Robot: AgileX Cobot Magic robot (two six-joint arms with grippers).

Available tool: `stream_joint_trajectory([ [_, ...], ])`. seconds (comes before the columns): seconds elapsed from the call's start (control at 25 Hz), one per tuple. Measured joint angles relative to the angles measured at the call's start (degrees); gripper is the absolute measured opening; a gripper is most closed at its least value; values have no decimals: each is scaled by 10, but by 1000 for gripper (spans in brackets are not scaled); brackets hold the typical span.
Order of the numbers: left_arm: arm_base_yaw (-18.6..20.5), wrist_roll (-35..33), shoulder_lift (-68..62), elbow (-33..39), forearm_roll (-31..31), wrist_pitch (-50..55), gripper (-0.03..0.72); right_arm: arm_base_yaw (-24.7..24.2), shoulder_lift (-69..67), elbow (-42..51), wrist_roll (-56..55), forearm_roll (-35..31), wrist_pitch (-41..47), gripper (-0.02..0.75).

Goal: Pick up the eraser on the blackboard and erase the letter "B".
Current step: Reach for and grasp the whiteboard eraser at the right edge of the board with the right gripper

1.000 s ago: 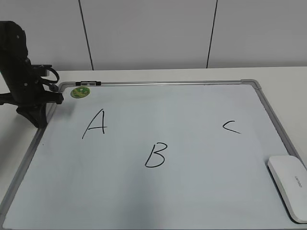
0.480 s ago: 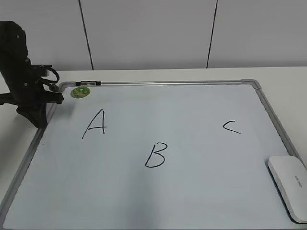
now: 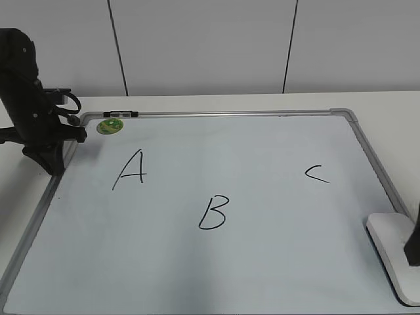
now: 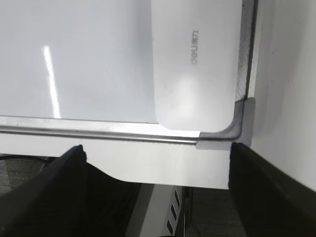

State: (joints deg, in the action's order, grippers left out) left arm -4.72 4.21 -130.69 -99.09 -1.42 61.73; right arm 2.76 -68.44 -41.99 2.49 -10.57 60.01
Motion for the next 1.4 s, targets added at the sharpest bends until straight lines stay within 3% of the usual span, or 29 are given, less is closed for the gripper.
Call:
stream_joint_trajectory([
  [0.28, 0, 0, 0, 0, 0, 0, 20, 1, -116, -51, 0, 25, -25, 671],
  [0.52, 0, 0, 0, 0, 0, 0, 20, 31, -169, -66, -41, 80, -62, 671],
  [1.4, 0, 0, 0, 0, -2, 1, 20, 33, -290, -66, -84, 92, -153, 669],
])
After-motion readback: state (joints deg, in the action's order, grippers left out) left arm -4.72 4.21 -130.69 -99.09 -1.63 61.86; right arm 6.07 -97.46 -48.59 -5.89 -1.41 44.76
